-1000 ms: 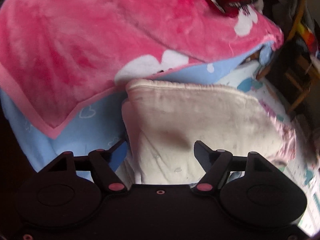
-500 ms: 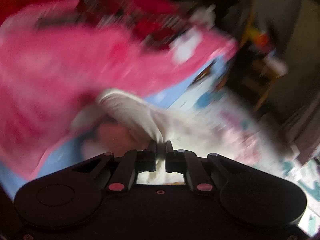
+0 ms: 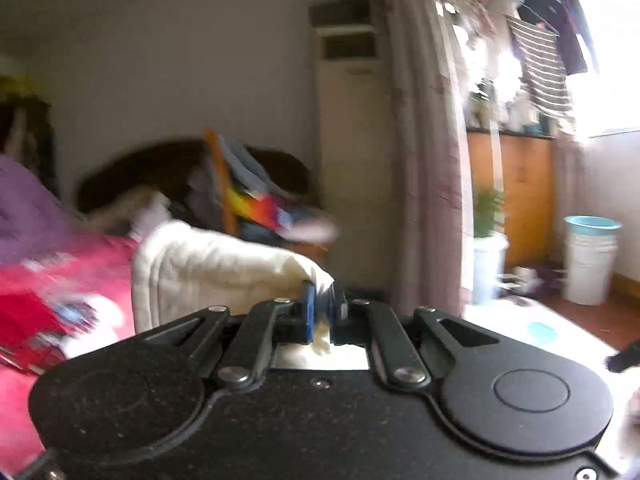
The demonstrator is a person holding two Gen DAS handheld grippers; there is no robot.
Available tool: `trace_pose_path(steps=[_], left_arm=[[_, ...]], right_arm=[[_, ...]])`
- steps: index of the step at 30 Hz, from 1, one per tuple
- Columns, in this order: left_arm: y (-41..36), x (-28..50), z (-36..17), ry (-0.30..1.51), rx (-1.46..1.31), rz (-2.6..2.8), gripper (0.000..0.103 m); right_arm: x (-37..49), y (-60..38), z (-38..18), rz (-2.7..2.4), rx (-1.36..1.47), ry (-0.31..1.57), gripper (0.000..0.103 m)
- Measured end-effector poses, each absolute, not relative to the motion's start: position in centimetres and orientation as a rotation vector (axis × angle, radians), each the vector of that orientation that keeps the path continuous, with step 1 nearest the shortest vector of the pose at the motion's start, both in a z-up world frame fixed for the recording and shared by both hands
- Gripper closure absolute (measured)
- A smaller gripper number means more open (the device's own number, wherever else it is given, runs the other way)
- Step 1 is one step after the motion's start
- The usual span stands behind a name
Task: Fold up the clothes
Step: 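Lift the cream jacket with the left tool and carry it onto the mat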
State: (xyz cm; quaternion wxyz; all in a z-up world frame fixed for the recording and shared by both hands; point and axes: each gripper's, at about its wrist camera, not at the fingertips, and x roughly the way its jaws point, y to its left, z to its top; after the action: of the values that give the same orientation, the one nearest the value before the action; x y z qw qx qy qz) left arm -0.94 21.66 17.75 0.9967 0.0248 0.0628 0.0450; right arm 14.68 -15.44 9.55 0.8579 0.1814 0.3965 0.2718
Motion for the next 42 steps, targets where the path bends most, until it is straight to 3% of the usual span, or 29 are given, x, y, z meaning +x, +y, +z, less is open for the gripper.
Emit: trace_pose_path(steps=[8,14,20,22,23,31,32,34,35,42], left_arm=[[8.4,3.9,11.4,0.375,0.335,-0.212,0.098],[-1.1,3.6,9.4,0.447,0.450,-0.503,0.098],[-3.9,4.7,8.7,0.512,0.393,-0.528,0.098],[-4.0,6.4,7.3,0.593,0.394,-0.461,0.095],[-4.1,7.3,6.6,0.632,0.402,-0.430,0.087],[-4.5,9.8,5.5,0.701,0.430,-0.350,0.087],[-4.5,9.8,5.3,0.707,0.437,-0.354,0.085],[-4.8,9.7,4.7,0.723,0.456,-0.374,0.070],[-4.8,9.3,4.4,0.730,0.473,-0.391,0.057],[-3.6,7.2,-1.6,0.725,0.695,-0.585,0.048]], right_arm=[[14.4,-23.6,9.9,0.478,0.421,0.787,0.000],[14.3,-28.1,9.2,0.415,0.435,0.777,0.000],[14.4,-30.5,8.2,0.387,0.397,0.781,0.000],[14.3,-31.0,8.1,0.381,0.375,0.783,0.000],[14.3,-31.2,7.9,0.379,0.364,0.784,0.000],[14.0,-31.1,6.5,0.393,0.244,0.814,0.000],[13.8,-30.9,6.3,0.403,0.225,0.812,0.000],[13.3,-30.4,5.9,0.434,0.183,0.811,0.000],[13.0,-30.1,5.6,0.455,0.160,0.811,0.000],[8.8,-24.7,0.9,0.596,-0.194,0.807,0.003]])
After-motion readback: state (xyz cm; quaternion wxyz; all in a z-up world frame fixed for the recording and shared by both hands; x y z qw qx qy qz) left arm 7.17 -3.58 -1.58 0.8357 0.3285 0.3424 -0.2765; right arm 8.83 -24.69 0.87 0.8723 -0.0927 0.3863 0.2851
